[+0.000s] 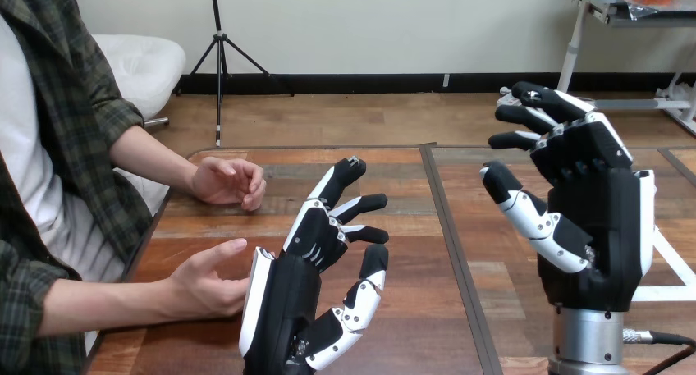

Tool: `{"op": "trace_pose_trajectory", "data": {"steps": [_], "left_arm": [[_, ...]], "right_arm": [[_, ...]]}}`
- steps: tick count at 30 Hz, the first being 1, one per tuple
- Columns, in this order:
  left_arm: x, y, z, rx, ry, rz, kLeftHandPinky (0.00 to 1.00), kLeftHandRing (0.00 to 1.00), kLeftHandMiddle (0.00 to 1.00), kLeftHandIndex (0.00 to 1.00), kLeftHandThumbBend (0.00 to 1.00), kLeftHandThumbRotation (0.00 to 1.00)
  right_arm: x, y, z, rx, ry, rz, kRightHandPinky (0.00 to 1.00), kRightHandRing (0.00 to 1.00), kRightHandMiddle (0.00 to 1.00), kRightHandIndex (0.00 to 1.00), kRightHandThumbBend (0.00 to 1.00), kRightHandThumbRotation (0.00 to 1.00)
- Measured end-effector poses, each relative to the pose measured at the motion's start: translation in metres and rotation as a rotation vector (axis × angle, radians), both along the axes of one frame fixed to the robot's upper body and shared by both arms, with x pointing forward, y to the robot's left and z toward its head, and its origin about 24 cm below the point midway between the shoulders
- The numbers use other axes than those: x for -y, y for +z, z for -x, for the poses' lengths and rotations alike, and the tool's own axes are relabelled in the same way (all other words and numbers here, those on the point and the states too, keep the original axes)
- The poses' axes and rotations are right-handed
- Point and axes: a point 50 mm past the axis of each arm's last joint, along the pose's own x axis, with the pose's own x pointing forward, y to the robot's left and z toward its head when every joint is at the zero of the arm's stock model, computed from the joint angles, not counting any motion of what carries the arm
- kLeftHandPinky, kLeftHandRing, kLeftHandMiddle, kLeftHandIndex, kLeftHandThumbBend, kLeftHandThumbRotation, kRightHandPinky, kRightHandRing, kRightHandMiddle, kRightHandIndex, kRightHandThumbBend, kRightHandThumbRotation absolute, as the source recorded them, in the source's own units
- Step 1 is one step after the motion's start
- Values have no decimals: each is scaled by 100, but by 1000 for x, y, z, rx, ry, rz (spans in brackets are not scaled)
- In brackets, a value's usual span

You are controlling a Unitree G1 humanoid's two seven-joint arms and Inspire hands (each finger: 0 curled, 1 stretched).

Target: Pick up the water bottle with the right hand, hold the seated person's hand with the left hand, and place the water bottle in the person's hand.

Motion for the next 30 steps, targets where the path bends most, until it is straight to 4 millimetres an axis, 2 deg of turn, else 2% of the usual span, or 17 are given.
{"op": "trace_pose_trajectory", "data": {"steps": [14,30], "left_arm": [[0,0,0,0,-2,0,61,77,90,89,21,0],[-1,0,0,-5,0,12,61,77,90,88,21,0]], "right_arm": [[8,7,1,39,-61,-1,56,68,73,64,76,6],[29,23,7,210,-326,151,61,71,74,67,73,14]]}}
